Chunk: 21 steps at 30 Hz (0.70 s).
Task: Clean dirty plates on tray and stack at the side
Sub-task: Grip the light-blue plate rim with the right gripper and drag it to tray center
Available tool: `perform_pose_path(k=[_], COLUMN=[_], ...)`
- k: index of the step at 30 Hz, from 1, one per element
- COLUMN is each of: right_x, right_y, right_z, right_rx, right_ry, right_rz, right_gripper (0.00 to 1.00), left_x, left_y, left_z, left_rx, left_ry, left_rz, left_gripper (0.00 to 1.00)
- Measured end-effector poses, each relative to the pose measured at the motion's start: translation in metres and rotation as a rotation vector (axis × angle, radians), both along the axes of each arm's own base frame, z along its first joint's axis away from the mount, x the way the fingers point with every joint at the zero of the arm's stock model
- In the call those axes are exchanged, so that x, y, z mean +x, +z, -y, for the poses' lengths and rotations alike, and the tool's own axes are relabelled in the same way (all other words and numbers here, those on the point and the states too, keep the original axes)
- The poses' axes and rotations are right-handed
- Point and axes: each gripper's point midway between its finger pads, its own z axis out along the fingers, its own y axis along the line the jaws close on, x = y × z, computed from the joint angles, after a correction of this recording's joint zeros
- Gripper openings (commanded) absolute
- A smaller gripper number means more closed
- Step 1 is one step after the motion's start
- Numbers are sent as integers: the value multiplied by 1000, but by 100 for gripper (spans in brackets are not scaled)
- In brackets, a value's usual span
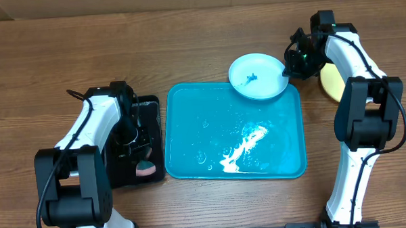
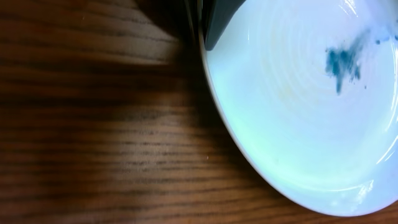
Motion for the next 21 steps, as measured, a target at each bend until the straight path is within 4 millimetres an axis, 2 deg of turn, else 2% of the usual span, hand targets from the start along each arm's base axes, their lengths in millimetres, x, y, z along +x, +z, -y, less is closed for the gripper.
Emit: perform_pose_path(k=[4,8,10,13,17,19,21], right_x=[-4,-14,-18,-23,-46,-57,-62], right_y=[2,12,23,57,102,112,107], right_z=[-1,-5,-11,-29,-57,-68,-74], right_rx=[3,-28,-55,-110,-183,-216,-246], right_ry=[-14,-4,14,56,88,97,91], right_rz=[-21,-35,-26,30,67,68,63], right_gripper=[4,4,4,4,4,4,4], left_x=[0,0,1,2,7,9,11], left_y=[0,0,0,-1,-2,-3,-3], left_z=[0,0,0,0,0,0,0], left_rx=[0,0,0,0,0,0,0], left_ry=[0,0,0,0,0,0,0], left_rz=[0,2,5,10,29,37,47], left_gripper=[4,4,4,4,4,4,4])
